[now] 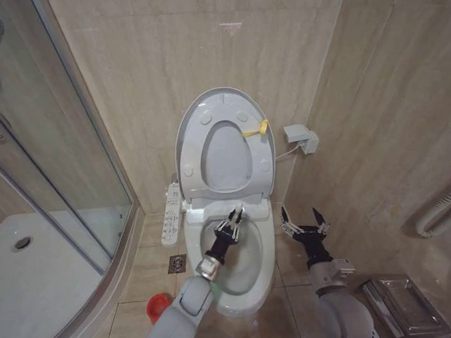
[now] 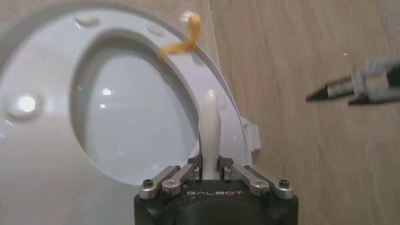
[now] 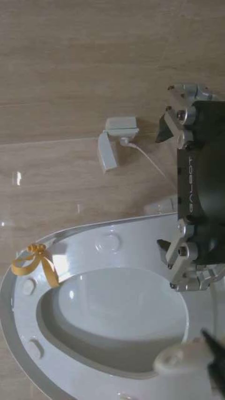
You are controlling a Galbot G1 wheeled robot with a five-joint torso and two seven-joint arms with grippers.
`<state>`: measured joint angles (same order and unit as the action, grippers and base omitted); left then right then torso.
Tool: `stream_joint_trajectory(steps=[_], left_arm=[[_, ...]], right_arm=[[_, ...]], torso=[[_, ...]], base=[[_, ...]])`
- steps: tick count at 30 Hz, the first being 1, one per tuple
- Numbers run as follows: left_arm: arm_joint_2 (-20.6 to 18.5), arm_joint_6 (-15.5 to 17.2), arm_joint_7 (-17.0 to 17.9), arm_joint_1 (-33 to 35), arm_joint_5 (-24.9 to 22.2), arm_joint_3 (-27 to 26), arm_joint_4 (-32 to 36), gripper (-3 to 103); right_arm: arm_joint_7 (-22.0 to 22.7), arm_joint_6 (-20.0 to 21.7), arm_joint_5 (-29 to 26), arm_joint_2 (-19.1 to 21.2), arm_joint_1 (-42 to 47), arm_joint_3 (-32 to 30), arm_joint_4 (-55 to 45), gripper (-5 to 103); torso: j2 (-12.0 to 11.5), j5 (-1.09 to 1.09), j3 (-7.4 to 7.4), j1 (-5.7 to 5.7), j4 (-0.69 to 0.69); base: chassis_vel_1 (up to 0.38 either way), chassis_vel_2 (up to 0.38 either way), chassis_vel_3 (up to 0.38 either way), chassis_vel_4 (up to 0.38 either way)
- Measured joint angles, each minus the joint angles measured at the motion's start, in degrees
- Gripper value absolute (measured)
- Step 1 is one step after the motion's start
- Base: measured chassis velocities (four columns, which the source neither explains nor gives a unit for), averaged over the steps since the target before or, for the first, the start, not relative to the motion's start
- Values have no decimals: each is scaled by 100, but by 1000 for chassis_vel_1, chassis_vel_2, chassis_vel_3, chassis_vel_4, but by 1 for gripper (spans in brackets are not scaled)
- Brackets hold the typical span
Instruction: Open the toilet lid, clean the toilet bowl with a toilet brush, close the toilet lid, and flush.
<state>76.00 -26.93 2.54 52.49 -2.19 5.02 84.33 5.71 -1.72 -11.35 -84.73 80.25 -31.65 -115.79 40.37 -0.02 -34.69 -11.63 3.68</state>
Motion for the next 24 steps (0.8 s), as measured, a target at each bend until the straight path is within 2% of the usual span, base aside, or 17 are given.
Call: stream_joint_trajectory(steps=[1, 5, 9, 10, 13, 14, 16, 18, 21, 24], left_arm=[[-86, 39, 11, 154, 6, -110, 275, 17], [-202, 108, 25, 370, 7, -257, 630, 17], [-450, 243, 66, 1024, -65, -728, 1508, 17], [-450, 243, 66, 1024, -65, -728, 1508, 17], [-596, 286, 131, 1464, -137, -1024, 2109, 17], [-596, 286, 131, 1464, -137, -1024, 2109, 17], [-644, 364, 179, 1738, -189, -1274, 2529, 17], [-662, 408, 197, 1887, -200, -1407, 2715, 17], [-741, 469, 207, 2465, -186, -1834, 3338, 17], [-757, 462, 210, 2799, -143, -2040, 3626, 17]], right_arm=[[0, 0, 0, 0, 0, 0, 0, 100], [0, 0, 0, 0, 0, 0, 0, 100], [0, 0, 0, 0, 0, 0, 0, 100], [0, 0, 0, 0, 0, 0, 0, 100], [2, 0, 0, 0, 0, 0, 0, 100], [2, 0, 0, 0, 0, 0, 0, 100], [2, 0, 0, 0, 0, 0, 0, 100], [2, 0, 0, 0, 0, 0, 0, 100], [1, 0, 0, 0, 0, 0, 0, 100], [0, 0, 0, 0, 0, 0, 0, 100]], torso=[[0, 2, 0, 0, 0], [0, 1, 0, 0, 0], [0, 0, 0, 0, -1], [0, 0, 0, 0, -1], [0, 1, 0, 0, -2], [0, 1, 0, 0, -2], [0, 1, 0, 0, 1], [0, 1, 0, 0, -2], [0, 1, 0, 0, -1], [0, 1, 0, 0, 0]], base=[[0, 0, 0, 0], [0, 0, 0, 0], [0, 0, 0, 0], [0, 0, 0, 0], [0, 0, 0, 0], [0, 0, 0, 0], [0, 0, 0, 0], [0, 0, 0, 0], [0, 0, 0, 0], [0, 0, 0, 0]])
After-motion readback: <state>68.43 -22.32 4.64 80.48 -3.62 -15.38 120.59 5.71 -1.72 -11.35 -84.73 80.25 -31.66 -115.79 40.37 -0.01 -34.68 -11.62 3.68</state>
